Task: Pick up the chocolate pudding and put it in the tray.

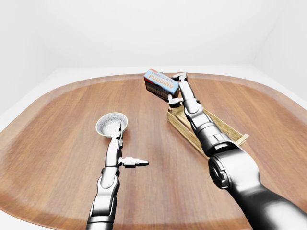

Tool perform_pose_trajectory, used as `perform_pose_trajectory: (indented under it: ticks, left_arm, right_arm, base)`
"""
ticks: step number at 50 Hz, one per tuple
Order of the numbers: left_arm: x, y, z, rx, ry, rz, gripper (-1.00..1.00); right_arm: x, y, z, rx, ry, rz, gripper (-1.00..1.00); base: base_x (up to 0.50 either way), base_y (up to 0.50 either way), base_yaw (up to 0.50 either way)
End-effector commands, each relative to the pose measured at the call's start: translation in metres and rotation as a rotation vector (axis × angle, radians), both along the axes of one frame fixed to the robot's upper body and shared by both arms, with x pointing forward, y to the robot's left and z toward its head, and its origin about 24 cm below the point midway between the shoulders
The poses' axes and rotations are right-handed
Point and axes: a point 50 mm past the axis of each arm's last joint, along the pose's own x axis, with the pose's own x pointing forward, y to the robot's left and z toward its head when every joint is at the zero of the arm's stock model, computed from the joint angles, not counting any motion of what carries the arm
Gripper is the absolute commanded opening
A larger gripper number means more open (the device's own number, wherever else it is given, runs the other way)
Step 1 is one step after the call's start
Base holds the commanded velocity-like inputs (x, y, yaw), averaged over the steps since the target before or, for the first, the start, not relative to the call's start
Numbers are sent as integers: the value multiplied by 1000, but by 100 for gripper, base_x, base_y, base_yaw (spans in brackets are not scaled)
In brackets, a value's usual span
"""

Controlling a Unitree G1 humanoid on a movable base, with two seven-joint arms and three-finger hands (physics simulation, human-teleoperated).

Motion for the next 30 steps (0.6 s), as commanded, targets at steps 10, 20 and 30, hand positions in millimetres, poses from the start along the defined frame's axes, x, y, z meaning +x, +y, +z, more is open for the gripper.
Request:
perform_pose_trajectory:
  ticks: [10, 20, 30]
  left_arm:
    - [0, 0, 2, -14, -12, -12, 100]
    - [1, 0, 1, -15, -12, -10, 100]
    - [1, 0, 2, -15, -9, -10, 100]
  right_arm:
    - [11, -6, 42, 40, -64, -31, -100]
    - [11, -27, 37, 63, -47, -93, -100]
    - [10, -49, 30, 69, -26, -149, -100]
  base:
    - [0, 0, 0]
    - [0, 0, 0]
    - [0, 0, 0]
